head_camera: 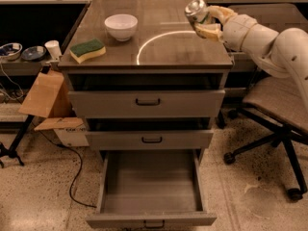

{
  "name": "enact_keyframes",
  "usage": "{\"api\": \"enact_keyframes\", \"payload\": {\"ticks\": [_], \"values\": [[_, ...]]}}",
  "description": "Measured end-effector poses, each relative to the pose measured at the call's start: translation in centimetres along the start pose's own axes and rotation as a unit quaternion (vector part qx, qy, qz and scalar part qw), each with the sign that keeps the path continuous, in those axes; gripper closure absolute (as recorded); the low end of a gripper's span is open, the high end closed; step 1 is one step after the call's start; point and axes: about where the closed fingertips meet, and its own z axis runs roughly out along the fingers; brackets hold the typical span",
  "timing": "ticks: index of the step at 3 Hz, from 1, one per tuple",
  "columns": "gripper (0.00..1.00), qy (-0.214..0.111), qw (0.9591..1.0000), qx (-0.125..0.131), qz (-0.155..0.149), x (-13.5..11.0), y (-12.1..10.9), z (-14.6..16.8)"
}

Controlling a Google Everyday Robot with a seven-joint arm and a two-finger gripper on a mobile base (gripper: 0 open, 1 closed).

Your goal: Pick 7up can from bottom drawer and place on counter

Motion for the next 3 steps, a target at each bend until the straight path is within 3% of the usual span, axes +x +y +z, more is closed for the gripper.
{"api": "enact_keyframes", "payload": {"ticks": [1,2,3], "values": [[0.82,0.002,0.9995,-0.026,0.018,0.75,0.57,1.01],[0.51,0.006,0.9985,-0.043,0.032,1.36,1.15,1.39],[0.28,0.006,0.9981,-0.050,0.035,1.52,1.41,1.53]]}}
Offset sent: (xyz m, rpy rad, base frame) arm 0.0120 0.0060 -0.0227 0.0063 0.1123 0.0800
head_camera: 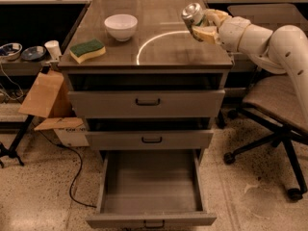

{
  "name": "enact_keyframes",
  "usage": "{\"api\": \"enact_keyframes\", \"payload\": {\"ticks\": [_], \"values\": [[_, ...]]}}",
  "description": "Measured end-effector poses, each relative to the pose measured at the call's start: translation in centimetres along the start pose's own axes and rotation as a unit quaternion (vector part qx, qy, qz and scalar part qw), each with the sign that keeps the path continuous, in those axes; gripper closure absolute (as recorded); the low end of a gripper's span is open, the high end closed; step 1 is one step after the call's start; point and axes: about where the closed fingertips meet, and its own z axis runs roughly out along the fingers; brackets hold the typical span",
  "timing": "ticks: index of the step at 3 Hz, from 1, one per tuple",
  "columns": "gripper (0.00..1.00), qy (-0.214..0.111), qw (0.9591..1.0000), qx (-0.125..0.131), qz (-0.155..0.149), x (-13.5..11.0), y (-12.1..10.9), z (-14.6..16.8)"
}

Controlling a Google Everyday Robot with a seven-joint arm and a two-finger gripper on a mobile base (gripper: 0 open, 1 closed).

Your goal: Pick 7up can from bottom drawer and place on counter

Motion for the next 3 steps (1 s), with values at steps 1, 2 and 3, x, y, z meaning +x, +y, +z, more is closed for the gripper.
{"api": "enact_keyframes", "payload": {"ticks": [1,2,3], "values": [[0.04,0.000,1.0000,-0.002,0.000,0.02,0.10,0.01],[0.00,0.000,1.0000,-0.006,-0.001,0.00,0.29,0.08],[0.00,0.000,1.0000,-0.006,-0.001,0.00,0.29,0.08]]}}
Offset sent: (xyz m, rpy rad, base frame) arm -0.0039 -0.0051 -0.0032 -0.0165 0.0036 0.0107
